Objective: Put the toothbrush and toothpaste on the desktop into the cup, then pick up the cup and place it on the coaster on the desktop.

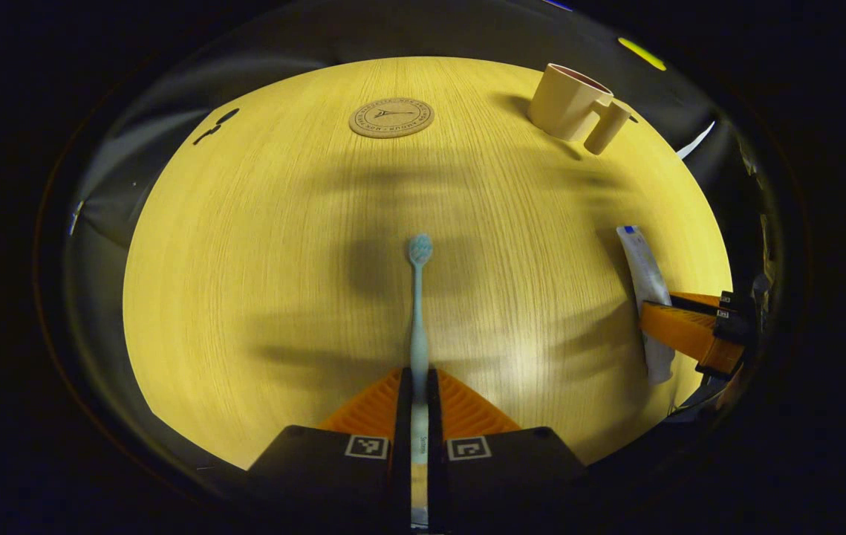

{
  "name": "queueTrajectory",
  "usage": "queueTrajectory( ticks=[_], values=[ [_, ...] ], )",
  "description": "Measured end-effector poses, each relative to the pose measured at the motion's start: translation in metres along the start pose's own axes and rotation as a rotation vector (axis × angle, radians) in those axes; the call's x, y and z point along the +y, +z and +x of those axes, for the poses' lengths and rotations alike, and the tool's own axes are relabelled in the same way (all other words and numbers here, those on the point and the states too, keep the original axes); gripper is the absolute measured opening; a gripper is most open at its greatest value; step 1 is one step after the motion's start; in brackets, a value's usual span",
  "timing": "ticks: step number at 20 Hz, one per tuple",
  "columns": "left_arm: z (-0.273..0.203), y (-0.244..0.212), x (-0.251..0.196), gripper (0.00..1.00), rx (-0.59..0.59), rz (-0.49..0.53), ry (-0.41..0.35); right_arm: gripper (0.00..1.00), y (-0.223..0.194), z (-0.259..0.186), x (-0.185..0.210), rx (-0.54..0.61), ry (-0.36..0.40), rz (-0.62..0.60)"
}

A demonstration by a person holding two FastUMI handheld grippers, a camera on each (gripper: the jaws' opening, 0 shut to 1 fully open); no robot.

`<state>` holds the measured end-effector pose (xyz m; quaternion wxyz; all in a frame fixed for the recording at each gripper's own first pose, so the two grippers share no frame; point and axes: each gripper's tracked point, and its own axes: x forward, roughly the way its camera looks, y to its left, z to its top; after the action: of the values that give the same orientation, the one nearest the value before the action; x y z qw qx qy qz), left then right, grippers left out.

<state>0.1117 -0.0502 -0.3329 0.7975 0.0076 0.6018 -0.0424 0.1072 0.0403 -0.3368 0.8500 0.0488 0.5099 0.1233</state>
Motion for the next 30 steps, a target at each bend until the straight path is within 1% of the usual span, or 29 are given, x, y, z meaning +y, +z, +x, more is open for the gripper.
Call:
queueTrajectory(
  ticks=[4, 7, 10, 12, 18, 21, 23, 25, 27, 30],
  values=[
    [0.000, 0.002, 0.000, 0.07, -0.023, 0.018, 0.003, 0.27, 0.000, 0.000, 0.000, 0.000, -0.004, -0.012],
    [-0.001, 0.002, 0.000, 0.07, -0.053, 0.004, -0.007, 0.26, 0.004, -0.005, -0.009, -0.020, -0.032, -0.016],
    [-0.002, 0.002, 0.001, 0.07, -0.085, -0.022, -0.025, 0.27, 0.025, -0.019, -0.012, -0.091, -0.055, -0.058],
    [-0.002, 0.001, 0.000, 0.07, -0.098, -0.032, -0.040, 0.26, 0.045, -0.032, -0.009, -0.151, -0.062, -0.084],
    [-0.003, 0.001, 0.001, 0.07, -0.136, -0.040, -0.072, 0.26, 0.108, -0.072, 0.007, -0.338, -0.064, -0.105],
    [-0.002, 0.001, -0.001, 0.07, -0.173, -0.013, -0.063, 0.26, 0.155, -0.094, 0.016, -0.460, -0.052, -0.118],
    [-0.004, -0.001, -0.004, 0.07, -0.205, 0.024, -0.042, 0.26, 0.188, -0.107, 0.021, -0.540, -0.048, -0.132],
    [-0.007, 0.000, -0.007, 0.06, -0.230, 0.040, -0.029, 0.26, 0.214, -0.113, 0.025, -0.603, -0.044, -0.143],
    [-0.011, 0.006, -0.007, 0.06, -0.258, 0.025, -0.025, 0.26, 0.234, -0.121, 0.025, -0.653, -0.038, -0.142],
    [-0.017, 0.012, -0.007, 0.07, -0.286, -0.029, -0.049, 0.26, 0.261, -0.117, 0.024, -0.721, -0.025, -0.116]
  ],
)
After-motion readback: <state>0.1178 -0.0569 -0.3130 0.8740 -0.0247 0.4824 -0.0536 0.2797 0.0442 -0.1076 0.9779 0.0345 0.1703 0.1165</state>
